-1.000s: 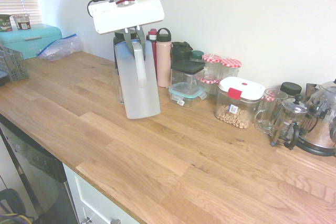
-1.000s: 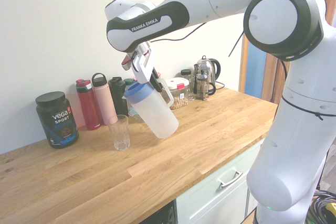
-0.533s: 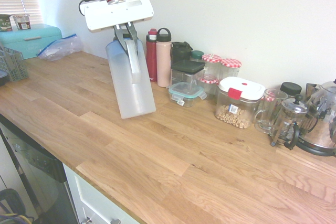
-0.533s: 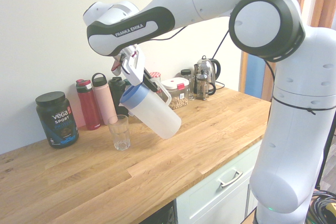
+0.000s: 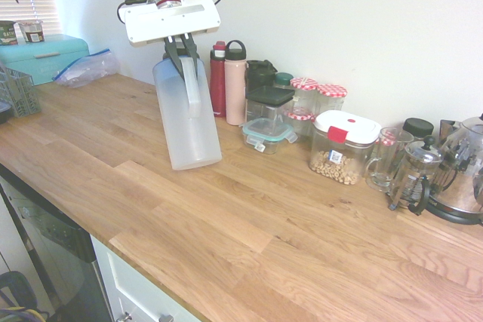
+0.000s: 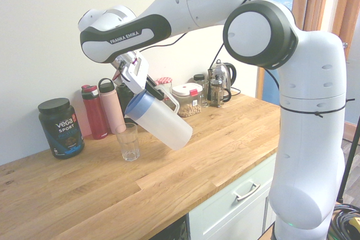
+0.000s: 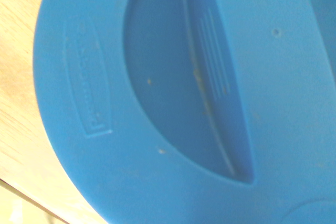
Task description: Pour me some water
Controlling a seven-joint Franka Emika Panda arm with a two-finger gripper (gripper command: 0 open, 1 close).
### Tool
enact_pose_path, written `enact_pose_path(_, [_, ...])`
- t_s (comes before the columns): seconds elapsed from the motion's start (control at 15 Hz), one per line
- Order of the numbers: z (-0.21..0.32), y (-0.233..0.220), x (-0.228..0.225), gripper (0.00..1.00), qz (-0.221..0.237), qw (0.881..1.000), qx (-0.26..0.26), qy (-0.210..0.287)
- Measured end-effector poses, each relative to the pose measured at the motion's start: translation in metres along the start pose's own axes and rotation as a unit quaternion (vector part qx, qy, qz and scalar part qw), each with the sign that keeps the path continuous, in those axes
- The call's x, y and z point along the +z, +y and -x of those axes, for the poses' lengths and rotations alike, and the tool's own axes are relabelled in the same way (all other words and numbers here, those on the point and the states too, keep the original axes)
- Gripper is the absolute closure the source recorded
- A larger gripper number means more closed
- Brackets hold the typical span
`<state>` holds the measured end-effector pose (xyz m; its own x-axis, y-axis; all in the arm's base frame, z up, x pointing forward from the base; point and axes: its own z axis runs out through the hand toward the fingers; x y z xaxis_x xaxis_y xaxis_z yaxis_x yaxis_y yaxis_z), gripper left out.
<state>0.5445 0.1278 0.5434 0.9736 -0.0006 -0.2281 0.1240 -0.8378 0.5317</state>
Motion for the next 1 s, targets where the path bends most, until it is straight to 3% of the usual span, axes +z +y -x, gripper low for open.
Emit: enact_pose_path(1.0, [-0.009,-0.019,0.012,1.0,0.055,0.998,-0.01,-0.012])
